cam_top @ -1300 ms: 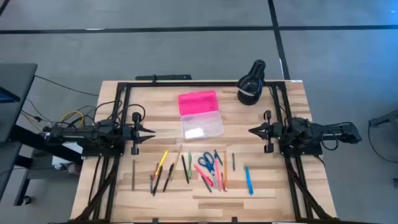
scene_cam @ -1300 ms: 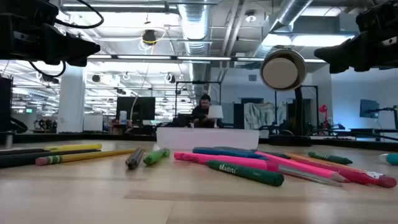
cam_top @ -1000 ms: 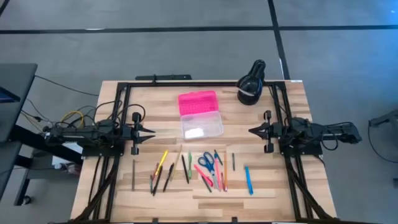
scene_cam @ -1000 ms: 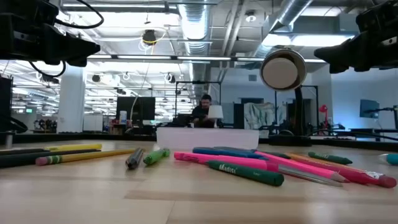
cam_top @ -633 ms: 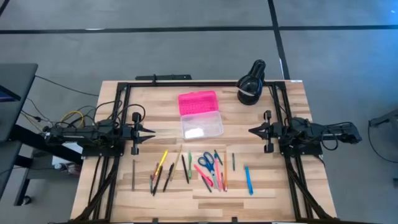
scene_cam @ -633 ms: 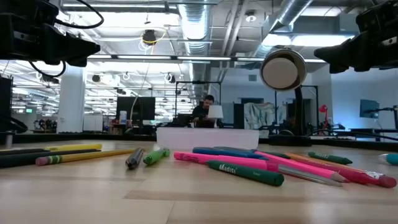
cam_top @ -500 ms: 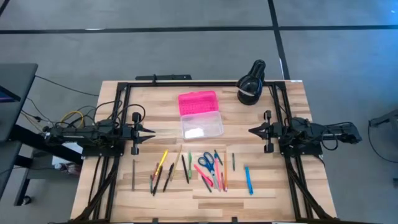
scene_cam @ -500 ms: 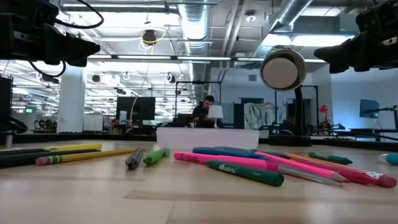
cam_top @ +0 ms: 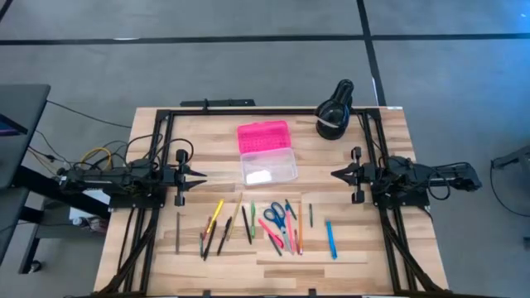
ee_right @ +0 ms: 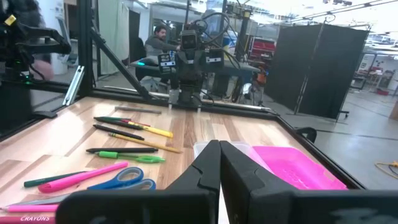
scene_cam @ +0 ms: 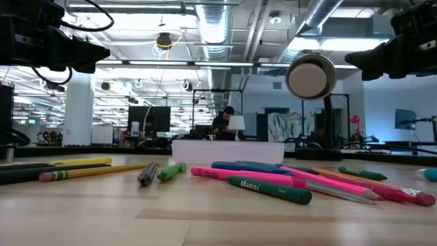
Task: Pick & place school supplies into a supply box
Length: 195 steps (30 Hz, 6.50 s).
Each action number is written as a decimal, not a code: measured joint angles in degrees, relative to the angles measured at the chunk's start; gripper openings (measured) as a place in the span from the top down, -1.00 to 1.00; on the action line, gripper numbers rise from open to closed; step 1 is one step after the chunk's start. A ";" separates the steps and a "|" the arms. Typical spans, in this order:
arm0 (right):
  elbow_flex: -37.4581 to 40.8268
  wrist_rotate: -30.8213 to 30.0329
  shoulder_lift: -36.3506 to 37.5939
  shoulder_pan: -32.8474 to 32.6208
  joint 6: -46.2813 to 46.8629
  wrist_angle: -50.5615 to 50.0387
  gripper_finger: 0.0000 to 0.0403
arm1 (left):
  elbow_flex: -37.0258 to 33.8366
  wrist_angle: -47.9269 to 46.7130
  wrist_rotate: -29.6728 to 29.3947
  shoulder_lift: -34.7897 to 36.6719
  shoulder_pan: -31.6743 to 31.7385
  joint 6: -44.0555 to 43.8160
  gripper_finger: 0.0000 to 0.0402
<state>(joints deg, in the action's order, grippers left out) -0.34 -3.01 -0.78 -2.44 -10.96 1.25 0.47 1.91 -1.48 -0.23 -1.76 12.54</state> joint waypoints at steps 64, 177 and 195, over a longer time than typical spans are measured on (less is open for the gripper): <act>0.00 -0.25 0.05 -0.40 58.45 35.72 1.00 | 0.09 2.91 -23.05 -0.02 0.00 -66.37 0.67; -58.18 -21.20 -69.67 -32.06 107.95 -50.75 1.00 | 42.91 -15.49 4.47 -44.04 -0.61 -25.05 0.67; -58.10 -9.17 -86.48 -30.37 108.00 -46.50 0.67 | 42.86 -15.37 2.25 -44.04 -0.61 -25.77 0.67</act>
<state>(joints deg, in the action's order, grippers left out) -58.43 -12.19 -87.27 -32.81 97.04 -45.25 43.33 -13.45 0.78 -44.27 -2.37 -13.23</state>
